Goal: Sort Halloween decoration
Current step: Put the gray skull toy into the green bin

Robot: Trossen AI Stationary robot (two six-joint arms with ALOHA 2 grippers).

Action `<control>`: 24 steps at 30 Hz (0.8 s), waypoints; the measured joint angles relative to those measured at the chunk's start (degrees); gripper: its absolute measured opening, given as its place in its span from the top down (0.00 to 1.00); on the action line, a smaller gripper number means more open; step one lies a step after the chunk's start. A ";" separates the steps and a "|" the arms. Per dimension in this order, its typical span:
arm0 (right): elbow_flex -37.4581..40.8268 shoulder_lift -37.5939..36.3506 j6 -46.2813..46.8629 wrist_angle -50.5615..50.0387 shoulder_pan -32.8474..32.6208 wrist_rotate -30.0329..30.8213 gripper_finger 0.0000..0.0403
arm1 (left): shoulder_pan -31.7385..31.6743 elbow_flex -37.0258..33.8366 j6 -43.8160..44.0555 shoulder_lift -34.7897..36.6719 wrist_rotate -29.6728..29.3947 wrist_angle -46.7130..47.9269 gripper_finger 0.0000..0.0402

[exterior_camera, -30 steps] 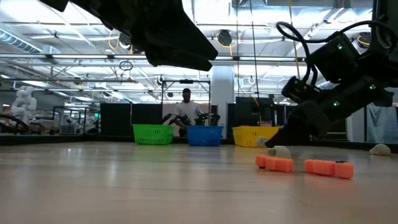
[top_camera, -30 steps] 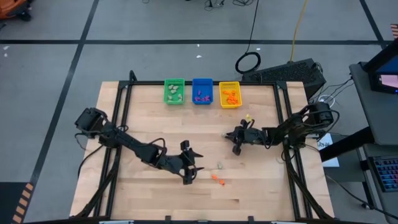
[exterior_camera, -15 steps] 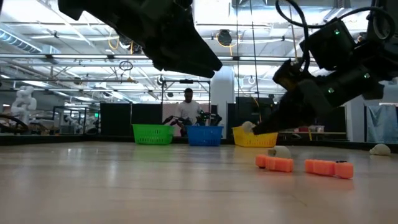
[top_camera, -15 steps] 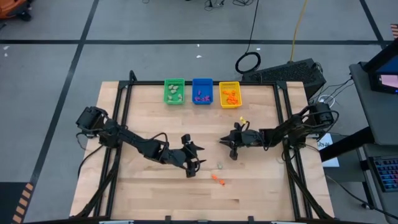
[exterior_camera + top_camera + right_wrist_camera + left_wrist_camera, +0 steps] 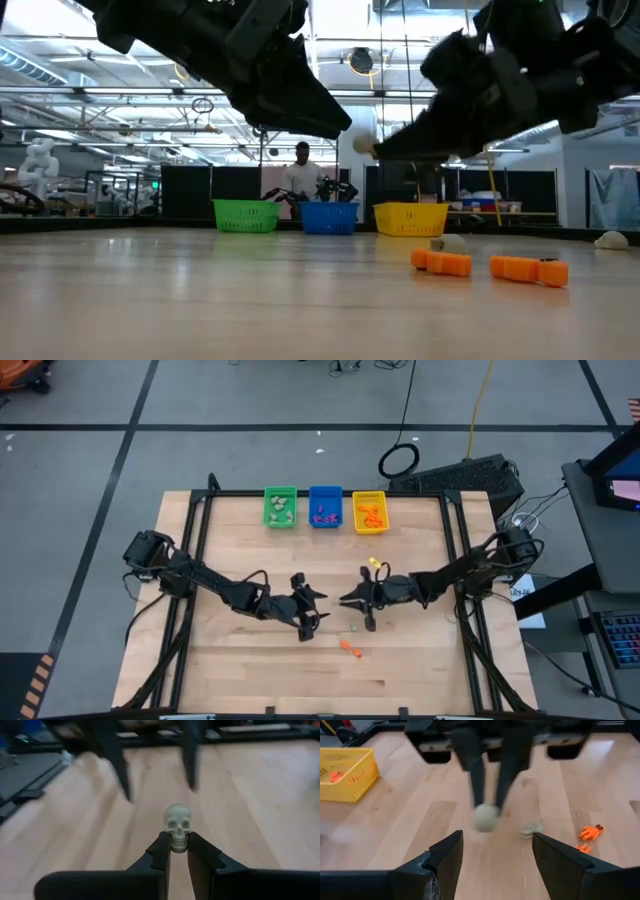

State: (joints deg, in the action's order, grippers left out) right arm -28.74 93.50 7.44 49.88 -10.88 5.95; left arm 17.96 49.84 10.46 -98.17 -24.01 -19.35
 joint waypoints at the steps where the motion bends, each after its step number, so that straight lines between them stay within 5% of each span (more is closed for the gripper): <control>1: -0.62 0.02 -0.41 0.02 -0.46 -0.23 0.92 | -0.04 -0.11 0.67 0.00 0.00 0.11 0.41; 17: -4.25 0.02 -2.79 -0.43 -3.12 -0.08 0.92 | 0.00 -0.15 0.83 0.00 3.13 -4.26 0.42; 24: -4.25 0.02 -2.81 -0.43 -3.12 -0.06 0.92 | 0.02 -0.14 0.77 0.00 3.10 -4.28 0.58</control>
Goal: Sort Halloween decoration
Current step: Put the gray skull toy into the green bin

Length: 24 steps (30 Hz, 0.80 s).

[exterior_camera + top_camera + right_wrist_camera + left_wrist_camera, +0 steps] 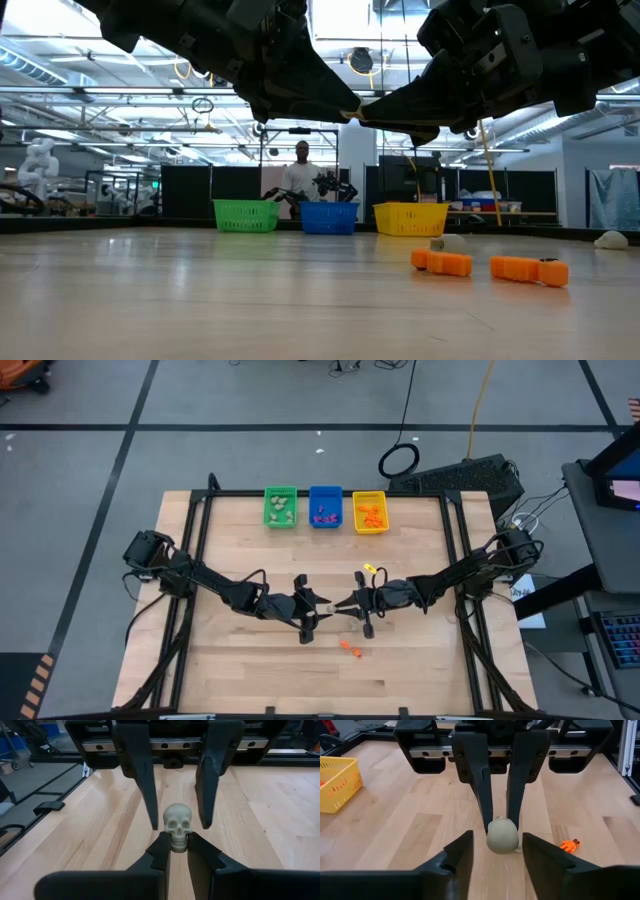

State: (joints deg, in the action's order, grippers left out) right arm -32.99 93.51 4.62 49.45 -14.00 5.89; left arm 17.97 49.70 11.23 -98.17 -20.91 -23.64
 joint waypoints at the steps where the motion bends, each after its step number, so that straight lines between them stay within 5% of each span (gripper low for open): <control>1: 0.00 0.00 0.00 0.00 0.00 0.00 0.92 | 0.01 0.00 -0.01 0.00 -0.01 0.02 0.61; 11: 0.04 0.00 -0.38 -0.13 0.00 0.05 0.92 | 0.01 -0.01 -0.28 0.00 -0.04 0.20 0.83; 24: 0.04 -0.02 -0.39 -0.07 0.00 0.03 0.90 | 0.01 -0.02 -1.51 0.00 0.00 -0.74 0.84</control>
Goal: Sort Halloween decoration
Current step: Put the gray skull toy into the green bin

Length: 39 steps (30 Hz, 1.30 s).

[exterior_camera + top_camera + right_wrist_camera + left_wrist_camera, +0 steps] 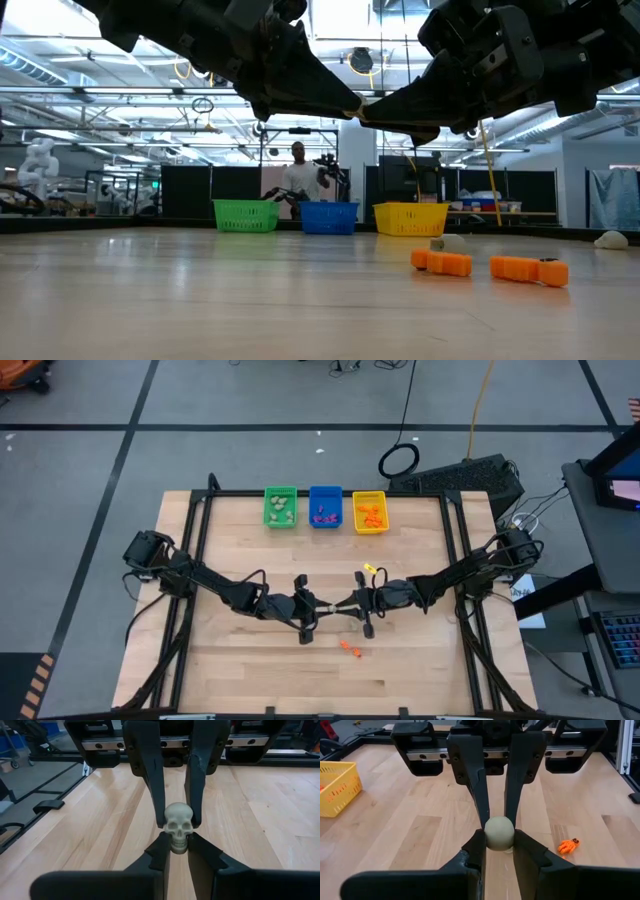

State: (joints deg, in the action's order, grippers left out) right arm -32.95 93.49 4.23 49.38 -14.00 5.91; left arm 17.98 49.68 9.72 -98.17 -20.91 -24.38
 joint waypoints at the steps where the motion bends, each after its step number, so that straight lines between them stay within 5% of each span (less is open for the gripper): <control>1: 0.00 0.00 0.00 -0.01 0.00 0.00 0.90 | 0.00 0.00 0.10 0.00 0.00 0.00 0.84; 15: 0.00 0.00 -0.44 0.11 0.00 -0.02 0.96 | -0.02 0.01 0.30 0.00 0.02 -1.07 0.75; 39: 0.00 0.00 -0.44 -0.10 0.00 -0.13 0.96 | -0.39 0.01 -2.67 0.02 1.81 -2.12 0.79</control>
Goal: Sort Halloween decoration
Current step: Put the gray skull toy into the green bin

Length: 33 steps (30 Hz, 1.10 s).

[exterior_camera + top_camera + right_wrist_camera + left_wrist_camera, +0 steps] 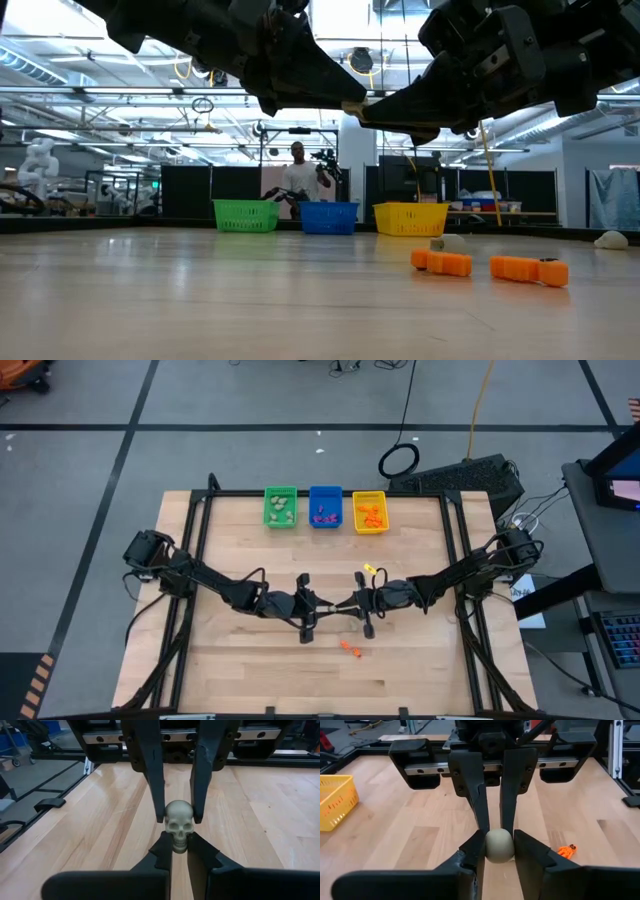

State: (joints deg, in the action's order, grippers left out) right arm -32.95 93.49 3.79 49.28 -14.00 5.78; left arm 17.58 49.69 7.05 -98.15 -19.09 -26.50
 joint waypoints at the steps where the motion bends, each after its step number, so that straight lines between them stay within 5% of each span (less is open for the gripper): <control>1: 0.00 0.00 0.00 0.00 0.00 -0.02 0.96 | 0.00 0.00 -0.01 0.00 0.04 -0.01 0.80; 17: 0.02 0.02 0.00 0.24 0.02 0.15 0.97 | 0.00 0.02 -0.33 -1.01 -0.18 -0.61 0.69; 33: 0.02 0.02 1.72 0.07 0.00 0.41 0.90 | 0.00 0.02 -1.46 -1.01 -0.51 -1.40 0.85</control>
State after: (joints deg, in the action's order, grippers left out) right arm -32.93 93.51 5.51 49.34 -14.00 6.19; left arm 17.58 49.71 5.59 -99.15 -19.61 -27.90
